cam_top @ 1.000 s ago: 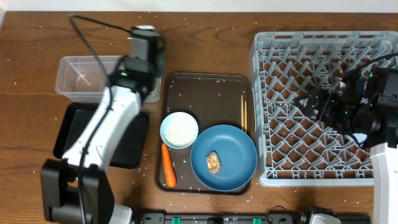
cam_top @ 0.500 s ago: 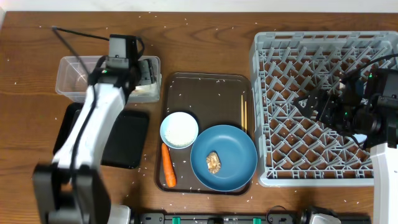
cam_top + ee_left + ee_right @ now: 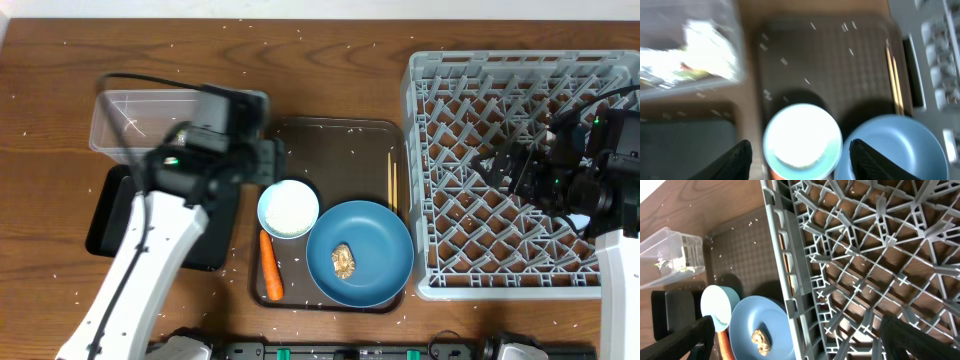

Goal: Sort waste into correct bins and load items into the dishwasher rack
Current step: 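Drop the white tissue into the clear plastic bin, then grasp the rim of the white rice bowl with the left gripper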

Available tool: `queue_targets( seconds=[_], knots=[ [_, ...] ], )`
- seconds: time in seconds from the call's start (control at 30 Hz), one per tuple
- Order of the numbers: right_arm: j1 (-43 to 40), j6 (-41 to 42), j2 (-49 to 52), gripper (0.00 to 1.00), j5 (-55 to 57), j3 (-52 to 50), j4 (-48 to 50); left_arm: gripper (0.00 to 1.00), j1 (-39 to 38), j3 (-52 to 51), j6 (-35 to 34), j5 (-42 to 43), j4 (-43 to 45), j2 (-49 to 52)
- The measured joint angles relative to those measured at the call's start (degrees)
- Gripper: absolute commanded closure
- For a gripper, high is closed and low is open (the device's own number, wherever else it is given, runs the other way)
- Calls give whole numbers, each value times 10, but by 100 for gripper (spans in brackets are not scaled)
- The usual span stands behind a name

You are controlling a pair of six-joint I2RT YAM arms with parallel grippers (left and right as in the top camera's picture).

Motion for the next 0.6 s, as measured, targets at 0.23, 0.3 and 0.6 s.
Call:
queue_targets(
  seconds=[0.23,0.3,0.6],
  knots=[
    [0,-4,0,2,0,0,-7,45,-82,-29,-80,-17,19,82],
    [0,-4,0,2,0,0,-8,47,-97,-30,-103,-26,29,114],
    [0,-5,0,2,0,0,-10,49,-134,-32,-194,-77,73,226]
  ],
)
